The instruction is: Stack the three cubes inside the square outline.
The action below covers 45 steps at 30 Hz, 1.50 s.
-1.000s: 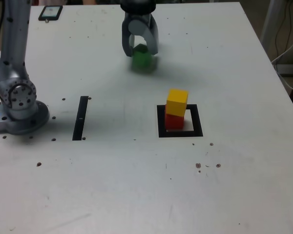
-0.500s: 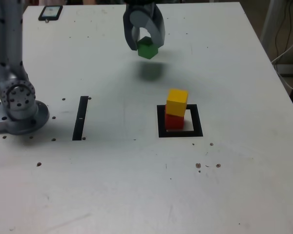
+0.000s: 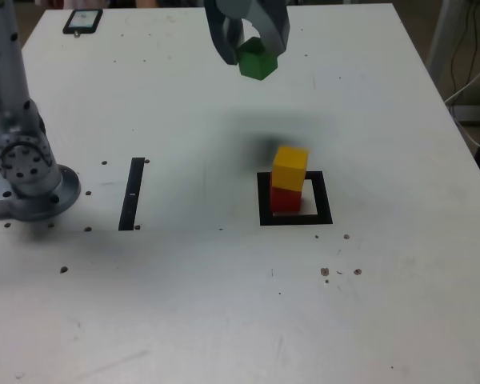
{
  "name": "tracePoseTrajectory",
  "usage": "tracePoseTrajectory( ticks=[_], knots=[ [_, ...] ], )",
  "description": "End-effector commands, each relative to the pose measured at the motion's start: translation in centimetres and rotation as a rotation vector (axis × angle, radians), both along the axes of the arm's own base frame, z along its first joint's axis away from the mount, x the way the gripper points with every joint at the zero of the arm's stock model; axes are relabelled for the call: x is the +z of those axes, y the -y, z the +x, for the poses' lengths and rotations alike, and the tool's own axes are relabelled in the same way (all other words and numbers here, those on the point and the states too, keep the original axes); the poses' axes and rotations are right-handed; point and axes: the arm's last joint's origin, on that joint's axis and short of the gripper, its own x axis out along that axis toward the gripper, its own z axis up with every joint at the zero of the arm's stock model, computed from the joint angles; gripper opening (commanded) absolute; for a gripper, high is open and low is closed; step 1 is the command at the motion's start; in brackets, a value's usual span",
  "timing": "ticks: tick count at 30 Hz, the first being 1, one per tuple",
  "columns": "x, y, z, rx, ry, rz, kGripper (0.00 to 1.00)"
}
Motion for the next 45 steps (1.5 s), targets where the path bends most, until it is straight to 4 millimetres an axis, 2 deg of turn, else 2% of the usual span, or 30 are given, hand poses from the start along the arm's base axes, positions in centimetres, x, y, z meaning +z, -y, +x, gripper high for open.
tracePoseTrajectory(
  ticks=[1,11,21,34,45],
  knots=[
    [0.4,0.7,0.3,0.012,0.003,0.000,0.10],
    [0.9,3.6,1.8,0.066,0.014,-0.013,0.10],
    [0.0,6.3,2.8,0.202,-0.003,-0.003,0.10],
    [-0.4,10.7,3.5,0.297,-0.008,-0.009,0.10],
    [-1.6,12.1,4.6,0.353,-0.018,0.024,0.10]
  ],
)
